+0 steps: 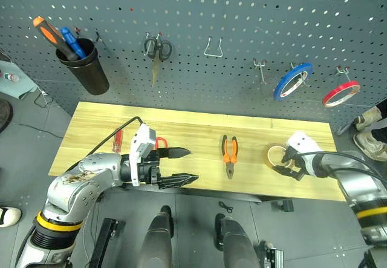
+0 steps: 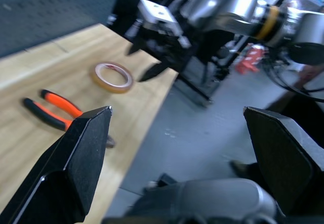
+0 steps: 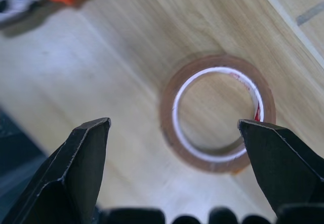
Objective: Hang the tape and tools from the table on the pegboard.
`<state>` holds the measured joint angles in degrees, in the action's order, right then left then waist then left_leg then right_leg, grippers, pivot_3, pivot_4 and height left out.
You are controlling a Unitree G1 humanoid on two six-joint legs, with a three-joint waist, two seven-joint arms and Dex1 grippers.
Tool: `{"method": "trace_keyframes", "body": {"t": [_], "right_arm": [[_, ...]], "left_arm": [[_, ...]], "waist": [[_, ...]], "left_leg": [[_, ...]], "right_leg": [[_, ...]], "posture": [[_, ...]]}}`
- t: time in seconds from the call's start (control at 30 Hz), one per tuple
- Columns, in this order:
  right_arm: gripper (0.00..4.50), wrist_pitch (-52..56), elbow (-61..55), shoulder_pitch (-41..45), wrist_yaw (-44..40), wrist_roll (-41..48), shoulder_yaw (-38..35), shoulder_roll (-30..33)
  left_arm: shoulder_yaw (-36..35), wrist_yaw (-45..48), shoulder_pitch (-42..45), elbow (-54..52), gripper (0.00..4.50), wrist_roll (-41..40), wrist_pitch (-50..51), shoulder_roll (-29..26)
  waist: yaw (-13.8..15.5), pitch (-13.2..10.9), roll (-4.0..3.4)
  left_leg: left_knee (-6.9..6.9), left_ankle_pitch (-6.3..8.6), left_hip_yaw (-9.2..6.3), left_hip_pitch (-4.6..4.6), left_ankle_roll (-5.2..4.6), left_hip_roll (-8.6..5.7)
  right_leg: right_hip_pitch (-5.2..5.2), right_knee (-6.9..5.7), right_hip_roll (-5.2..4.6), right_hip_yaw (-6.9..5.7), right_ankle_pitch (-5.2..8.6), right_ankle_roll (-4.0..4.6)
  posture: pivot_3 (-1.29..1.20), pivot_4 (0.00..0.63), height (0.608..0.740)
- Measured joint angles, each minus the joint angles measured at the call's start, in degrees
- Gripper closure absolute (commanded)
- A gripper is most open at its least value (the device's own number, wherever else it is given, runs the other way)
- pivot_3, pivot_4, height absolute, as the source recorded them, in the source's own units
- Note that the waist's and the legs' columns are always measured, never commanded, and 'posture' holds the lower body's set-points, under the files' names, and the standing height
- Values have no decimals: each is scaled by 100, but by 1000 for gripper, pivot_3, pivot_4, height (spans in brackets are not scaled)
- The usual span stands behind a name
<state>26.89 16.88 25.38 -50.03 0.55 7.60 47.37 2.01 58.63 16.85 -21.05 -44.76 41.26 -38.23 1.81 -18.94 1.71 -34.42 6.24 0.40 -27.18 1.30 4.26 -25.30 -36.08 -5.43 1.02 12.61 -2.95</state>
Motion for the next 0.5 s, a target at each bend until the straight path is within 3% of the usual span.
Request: {"method": "trace_keyframes", "body": {"t": [0.43, 0.5], "right_arm": [[0, -154, 1862, 981, -238, -222, 288, -495], [529, -221, 2044, 1083, -246, -229, 288, -567]], "left_arm": [[-31, 195, 343, 89, 81, -424, 378, 143], [-122, 81, 462, 78, 0, -698, 578, 196]], "waist": [[-60, -297, -15], [-88, -330, -17]], "left_leg": [[-35, -3, -17, -20, 6, -7], [-38, -3, -18, -19, 7, -7]], "right_leg": [[4, -13, 3, 6, 16, -47], [6, -14, 4, 8, 12, -51]], "posture": [[61, 444, 740], [63, 447, 740]]}}
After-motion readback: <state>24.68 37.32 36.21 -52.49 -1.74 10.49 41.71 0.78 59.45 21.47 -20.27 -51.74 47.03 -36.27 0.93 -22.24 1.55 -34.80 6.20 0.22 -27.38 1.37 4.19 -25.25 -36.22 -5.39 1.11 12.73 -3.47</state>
